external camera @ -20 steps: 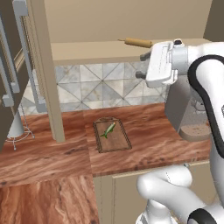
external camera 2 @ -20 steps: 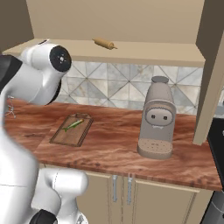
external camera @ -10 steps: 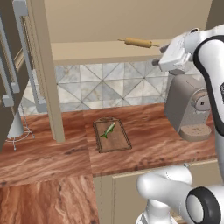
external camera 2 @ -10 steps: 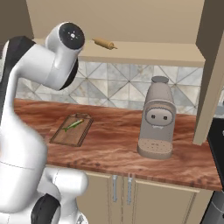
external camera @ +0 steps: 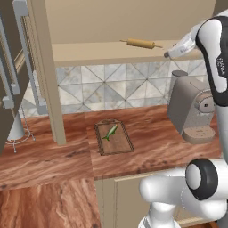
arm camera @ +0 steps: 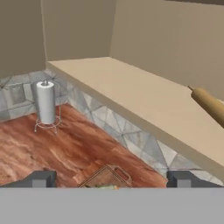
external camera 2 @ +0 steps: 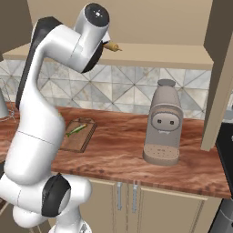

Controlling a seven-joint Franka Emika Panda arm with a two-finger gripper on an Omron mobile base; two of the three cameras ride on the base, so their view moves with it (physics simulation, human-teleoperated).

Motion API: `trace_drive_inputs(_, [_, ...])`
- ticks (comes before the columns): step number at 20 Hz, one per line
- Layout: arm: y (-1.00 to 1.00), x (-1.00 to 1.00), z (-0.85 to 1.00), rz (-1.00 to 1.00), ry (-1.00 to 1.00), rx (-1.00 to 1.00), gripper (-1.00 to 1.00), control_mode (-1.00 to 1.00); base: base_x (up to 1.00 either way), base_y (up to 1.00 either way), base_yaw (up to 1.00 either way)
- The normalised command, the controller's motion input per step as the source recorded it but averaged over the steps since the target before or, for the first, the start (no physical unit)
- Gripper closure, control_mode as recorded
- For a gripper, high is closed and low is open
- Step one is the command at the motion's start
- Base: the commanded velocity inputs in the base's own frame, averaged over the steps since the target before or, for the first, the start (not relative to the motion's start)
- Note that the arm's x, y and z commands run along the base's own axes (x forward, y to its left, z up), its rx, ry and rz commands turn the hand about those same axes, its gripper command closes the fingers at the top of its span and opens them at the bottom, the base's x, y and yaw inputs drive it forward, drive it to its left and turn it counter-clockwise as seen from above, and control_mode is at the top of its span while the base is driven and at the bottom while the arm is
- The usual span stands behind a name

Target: Open the cabinet, retrieve the rolling pin, and place it next to the meat on the cutting board to prepare for tenderizing.

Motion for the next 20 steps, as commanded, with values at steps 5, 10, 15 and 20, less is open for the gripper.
trace_drive_inputs(5, [-0.47, 0.37, 0.00, -0.04, 0.07, 0.01, -1.00, -1.00, 0.00, 0.00, 0.00])
trace_drive_inputs(10, [-0.34, 0.22, 0.00, -0.04, 0.02, 0.03, -1.00, -1.00, 0.00, 0.00, 0.00])
trace_drive_inputs(15, [-0.27, 0.49, 0.00, -0.03, 0.11, 0.00, -1.00, -1.00, 0.00, 0.00, 0.00])
trace_drive_inputs(20, [-0.17, 0.53, 0.00, -0.05, 0.15, 0.00, -1.00, -1.00, 0.00, 0.00, 0.00])
